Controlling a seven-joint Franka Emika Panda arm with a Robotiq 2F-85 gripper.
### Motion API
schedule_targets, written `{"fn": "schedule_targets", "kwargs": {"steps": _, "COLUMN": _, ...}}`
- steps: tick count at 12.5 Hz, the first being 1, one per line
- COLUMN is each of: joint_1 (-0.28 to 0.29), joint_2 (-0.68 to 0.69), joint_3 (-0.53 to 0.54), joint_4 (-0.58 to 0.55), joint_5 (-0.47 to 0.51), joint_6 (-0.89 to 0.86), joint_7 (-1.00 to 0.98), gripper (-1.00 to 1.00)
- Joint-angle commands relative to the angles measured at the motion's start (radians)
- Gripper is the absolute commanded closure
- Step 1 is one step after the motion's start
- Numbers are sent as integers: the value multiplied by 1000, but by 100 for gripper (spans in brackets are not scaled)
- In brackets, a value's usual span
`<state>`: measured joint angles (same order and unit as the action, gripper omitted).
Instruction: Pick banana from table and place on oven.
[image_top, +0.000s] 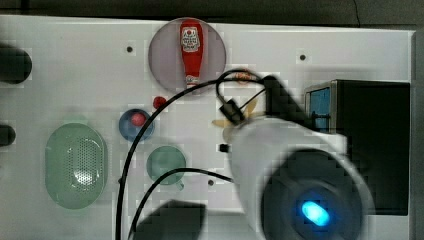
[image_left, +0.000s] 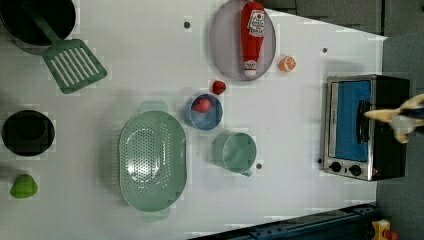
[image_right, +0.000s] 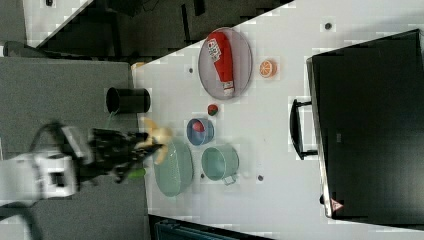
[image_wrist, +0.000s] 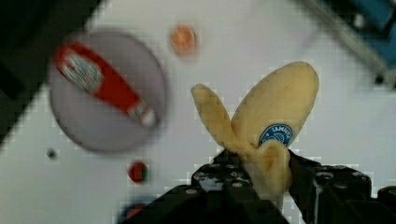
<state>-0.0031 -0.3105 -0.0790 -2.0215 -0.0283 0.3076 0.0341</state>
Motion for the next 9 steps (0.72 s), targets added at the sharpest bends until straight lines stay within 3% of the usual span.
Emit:
{"fn": "schedule_targets", "kwargs": {"steps": 1, "joint_1": -35, "joint_2": 85, "joint_3": -102, "joint_4": 35, "joint_5": -4, "joint_6": -114, "joint_7": -55, "gripper": 43}}
{"fn": "schedule_targets", "kwargs": {"steps": 5, "joint_1": -53, "joint_2": 172, "joint_3": -285, "joint_4": 68, "joint_5": -45, "joint_6": -55, "joint_7": -307, "gripper": 43}}
{"fn": "schedule_targets", "kwargs": {"steps": 9, "joint_1": -57, "joint_2": 326, "joint_3": -462, "joint_4": 71, "joint_5": -45, "joint_6": 182, "joint_7": -641, "gripper": 43}}
